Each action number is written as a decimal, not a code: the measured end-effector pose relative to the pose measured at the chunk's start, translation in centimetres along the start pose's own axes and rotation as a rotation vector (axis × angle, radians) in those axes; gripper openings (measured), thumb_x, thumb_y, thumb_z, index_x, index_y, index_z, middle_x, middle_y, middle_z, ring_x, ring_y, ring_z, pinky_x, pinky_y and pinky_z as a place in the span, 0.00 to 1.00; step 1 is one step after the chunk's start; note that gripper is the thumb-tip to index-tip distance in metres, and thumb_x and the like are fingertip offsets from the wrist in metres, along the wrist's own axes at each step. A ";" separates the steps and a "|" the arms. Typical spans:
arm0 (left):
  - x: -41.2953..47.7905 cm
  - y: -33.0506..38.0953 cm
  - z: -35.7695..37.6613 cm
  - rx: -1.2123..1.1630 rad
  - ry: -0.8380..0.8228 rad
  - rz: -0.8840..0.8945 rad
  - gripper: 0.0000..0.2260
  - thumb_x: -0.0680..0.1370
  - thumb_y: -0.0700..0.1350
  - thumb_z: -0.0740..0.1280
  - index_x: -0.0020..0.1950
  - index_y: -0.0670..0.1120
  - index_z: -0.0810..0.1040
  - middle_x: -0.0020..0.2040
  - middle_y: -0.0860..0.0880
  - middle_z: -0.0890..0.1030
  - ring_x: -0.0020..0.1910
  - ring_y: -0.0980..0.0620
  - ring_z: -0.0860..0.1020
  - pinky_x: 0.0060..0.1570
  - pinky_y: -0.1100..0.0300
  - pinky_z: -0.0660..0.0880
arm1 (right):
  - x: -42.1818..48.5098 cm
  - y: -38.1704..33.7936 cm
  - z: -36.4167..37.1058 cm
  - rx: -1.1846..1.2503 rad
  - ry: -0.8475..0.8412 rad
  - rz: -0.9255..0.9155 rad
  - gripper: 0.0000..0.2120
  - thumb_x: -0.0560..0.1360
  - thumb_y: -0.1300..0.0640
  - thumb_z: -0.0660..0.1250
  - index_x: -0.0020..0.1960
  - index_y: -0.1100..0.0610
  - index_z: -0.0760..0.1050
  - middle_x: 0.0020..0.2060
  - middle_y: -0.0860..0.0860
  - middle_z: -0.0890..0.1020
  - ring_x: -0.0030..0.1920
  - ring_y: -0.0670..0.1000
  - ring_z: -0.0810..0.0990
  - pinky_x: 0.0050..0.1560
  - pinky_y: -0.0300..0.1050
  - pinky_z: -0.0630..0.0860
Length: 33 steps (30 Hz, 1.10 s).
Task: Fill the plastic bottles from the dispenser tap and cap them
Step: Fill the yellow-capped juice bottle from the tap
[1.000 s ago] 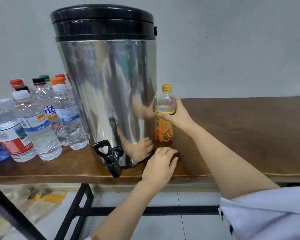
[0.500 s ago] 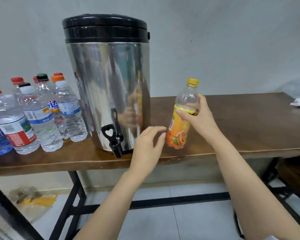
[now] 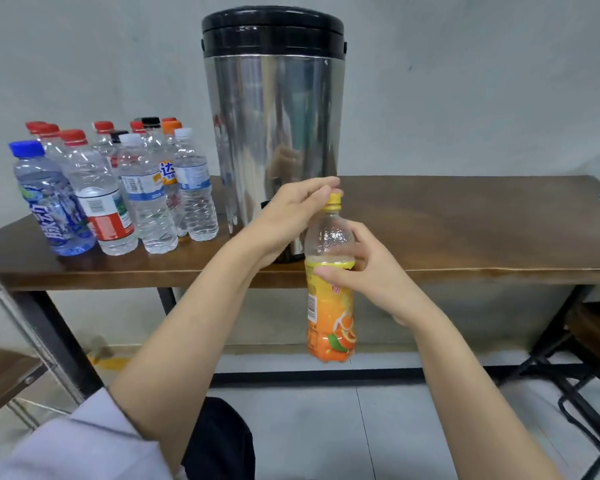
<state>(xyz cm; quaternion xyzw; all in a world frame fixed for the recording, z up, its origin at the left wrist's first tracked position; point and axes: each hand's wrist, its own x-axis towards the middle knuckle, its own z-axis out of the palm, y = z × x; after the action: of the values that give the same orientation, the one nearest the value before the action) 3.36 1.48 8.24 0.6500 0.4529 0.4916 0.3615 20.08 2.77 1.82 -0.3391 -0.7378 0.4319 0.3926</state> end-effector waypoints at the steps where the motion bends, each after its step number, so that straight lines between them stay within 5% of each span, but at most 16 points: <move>1: -0.4 -0.2 -0.5 -0.032 -0.006 -0.005 0.14 0.85 0.42 0.59 0.70 0.44 0.73 0.63 0.46 0.80 0.64 0.54 0.77 0.65 0.60 0.73 | 0.0 0.0 0.6 0.008 0.000 0.001 0.37 0.61 0.43 0.80 0.67 0.37 0.68 0.55 0.48 0.82 0.59 0.45 0.80 0.58 0.55 0.80; 7: -2.2 -1.6 -1.5 -0.029 0.276 0.044 0.07 0.75 0.40 0.74 0.52 0.47 0.84 0.39 0.53 0.85 0.40 0.61 0.81 0.45 0.68 0.76 | -0.3 0.4 4.1 -0.047 0.086 -0.020 0.34 0.61 0.44 0.79 0.63 0.33 0.69 0.52 0.46 0.83 0.55 0.45 0.81 0.56 0.55 0.80; 9: -2.6 -2.0 -1.5 0.038 0.269 0.051 0.09 0.76 0.43 0.73 0.56 0.47 0.83 0.44 0.53 0.85 0.43 0.61 0.81 0.48 0.66 0.76 | -0.5 0.7 4.8 -0.046 0.114 -0.022 0.34 0.62 0.46 0.79 0.64 0.36 0.69 0.52 0.45 0.83 0.55 0.45 0.81 0.57 0.54 0.80; 13: -3.1 -2.5 -2.0 -0.067 0.066 -0.006 0.14 0.85 0.46 0.59 0.68 0.46 0.76 0.66 0.51 0.79 0.65 0.56 0.76 0.66 0.58 0.73 | -0.7 1.1 5.4 0.002 0.140 -0.010 0.33 0.67 0.57 0.80 0.66 0.42 0.69 0.53 0.41 0.81 0.54 0.39 0.80 0.57 0.53 0.80; 16: -3.5 -3.0 -2.1 -0.049 0.092 0.040 0.12 0.83 0.43 0.62 0.65 0.48 0.78 0.61 0.53 0.82 0.62 0.57 0.79 0.62 0.61 0.75 | -0.7 1.5 5.8 0.002 0.145 -0.012 0.34 0.67 0.57 0.79 0.67 0.41 0.68 0.56 0.41 0.81 0.57 0.42 0.80 0.58 0.55 0.80; 20: -3.6 -3.2 -1.6 -0.005 0.278 0.108 0.11 0.78 0.38 0.70 0.60 0.42 0.82 0.44 0.52 0.79 0.39 0.66 0.77 0.44 0.70 0.74 | -0.6 1.6 6.6 0.001 0.155 -0.029 0.32 0.69 0.56 0.78 0.68 0.42 0.69 0.57 0.37 0.80 0.57 0.42 0.80 0.58 0.51 0.79; 26: -3.9 -3.7 -2.1 -0.011 0.083 0.026 0.16 0.84 0.45 0.59 0.72 0.46 0.73 0.67 0.52 0.78 0.66 0.59 0.75 0.66 0.60 0.72 | -0.7 1.8 6.8 -0.010 0.197 -0.019 0.30 0.70 0.55 0.77 0.67 0.44 0.69 0.57 0.38 0.80 0.55 0.40 0.80 0.54 0.45 0.80; 33: -4.2 -4.3 -1.9 -0.086 0.287 0.101 0.11 0.78 0.36 0.70 0.59 0.44 0.82 0.50 0.49 0.84 0.50 0.55 0.80 0.56 0.63 0.78 | -0.6 1.5 7.8 -0.156 0.268 0.005 0.29 0.69 0.46 0.76 0.63 0.35 0.65 0.56 0.35 0.78 0.57 0.42 0.78 0.58 0.53 0.78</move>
<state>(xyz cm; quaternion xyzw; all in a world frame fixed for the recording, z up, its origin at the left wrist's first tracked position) 0.06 -1.04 3.53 0.5789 0.4452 0.6160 0.2952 13.81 -0.07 -2.18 -0.4250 -0.7093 0.3253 0.4588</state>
